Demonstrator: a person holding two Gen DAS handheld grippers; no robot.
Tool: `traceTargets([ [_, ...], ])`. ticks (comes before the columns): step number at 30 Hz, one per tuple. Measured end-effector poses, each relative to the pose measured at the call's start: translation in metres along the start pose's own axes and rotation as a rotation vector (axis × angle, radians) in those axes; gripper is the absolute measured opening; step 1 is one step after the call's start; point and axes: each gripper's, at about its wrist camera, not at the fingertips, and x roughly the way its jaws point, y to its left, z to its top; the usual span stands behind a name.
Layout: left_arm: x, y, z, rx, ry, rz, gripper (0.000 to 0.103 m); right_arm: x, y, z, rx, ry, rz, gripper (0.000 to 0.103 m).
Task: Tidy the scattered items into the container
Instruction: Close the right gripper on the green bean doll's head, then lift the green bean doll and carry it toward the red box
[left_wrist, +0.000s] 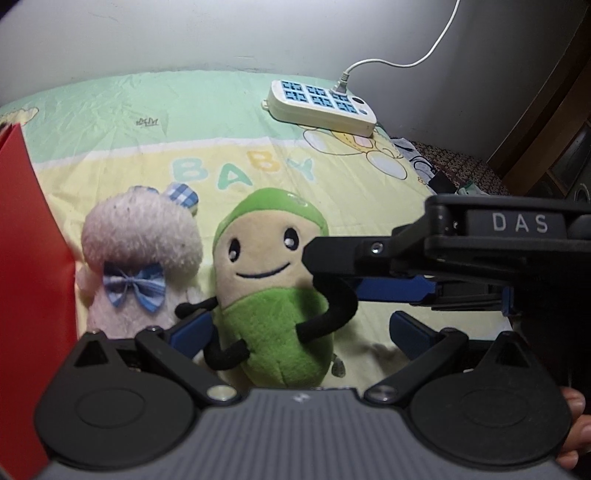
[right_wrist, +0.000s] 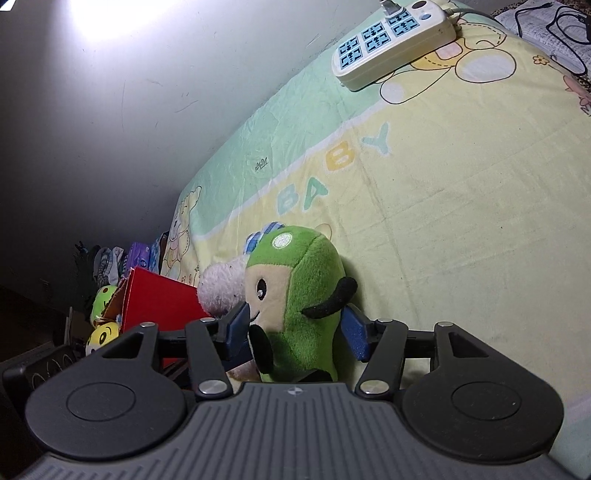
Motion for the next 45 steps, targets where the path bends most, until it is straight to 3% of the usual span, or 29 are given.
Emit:
traceTargets([
  [5,0.015,0.007,0.004,-0.02,0.028,-0.005,0.098,0.019,-0.006,0.004,-0.004,0.053,0.019,0.064],
  [14,0.023,0.016,0.008,-0.056,0.055,-0.013,0.095,0.036,-0.016,0.001,0.06,0.104,0.108,0.061],
  [26,0.005,-0.002,-0.007,-0.006,0.064,-0.039,0.09,0.009,-0.023,-0.014,0.092,0.096,0.119,0.056],
  [39,-0.031,-0.035,-0.057,0.06,0.119,-0.058,0.09,-0.031,-0.026,-0.07,0.116,0.116,0.122,0.057],
  [45,-0.046,-0.036,-0.073,0.037,0.117,-0.06,0.09,-0.039,-0.015,-0.089,0.074,0.109,0.117,0.057],
])
